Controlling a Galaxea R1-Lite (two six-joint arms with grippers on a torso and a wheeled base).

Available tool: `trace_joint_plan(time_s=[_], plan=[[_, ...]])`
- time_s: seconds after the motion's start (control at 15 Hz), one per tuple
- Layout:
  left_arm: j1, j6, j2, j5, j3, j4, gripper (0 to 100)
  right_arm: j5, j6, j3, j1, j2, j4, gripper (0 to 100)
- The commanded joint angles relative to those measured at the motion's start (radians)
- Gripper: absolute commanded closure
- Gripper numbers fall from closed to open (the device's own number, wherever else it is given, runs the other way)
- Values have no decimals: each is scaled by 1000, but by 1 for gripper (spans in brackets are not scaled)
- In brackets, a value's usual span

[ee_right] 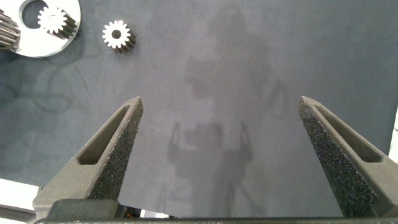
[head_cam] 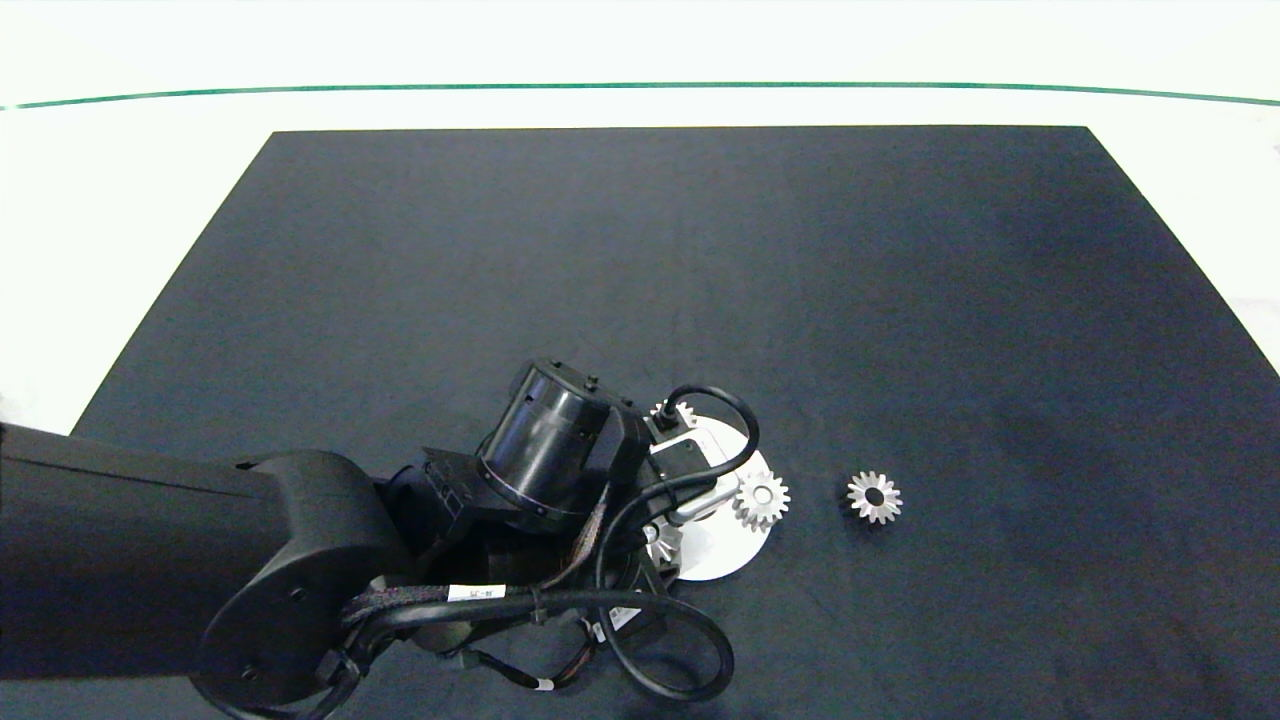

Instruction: Remove an incorrectly installed larger gear and replace it with the correct smaller gear

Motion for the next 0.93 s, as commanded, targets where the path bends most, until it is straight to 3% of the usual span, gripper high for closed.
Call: trace_joint_plan(time_s=[0.07,0.27,0.67,0.93], plan=[[0,2,0,1,-7,8,67,0,0,0,0,-1,3,0],[-6,1,-5,1,-39,104,73,0,0,3,0,-1,3,0],[-14,-12,-7,1,-51,108,84,0,0,6,0,-5,3,0],[-20,-15,-19,1,-51,109,84,-2,-2,6,0,-11,3,0]])
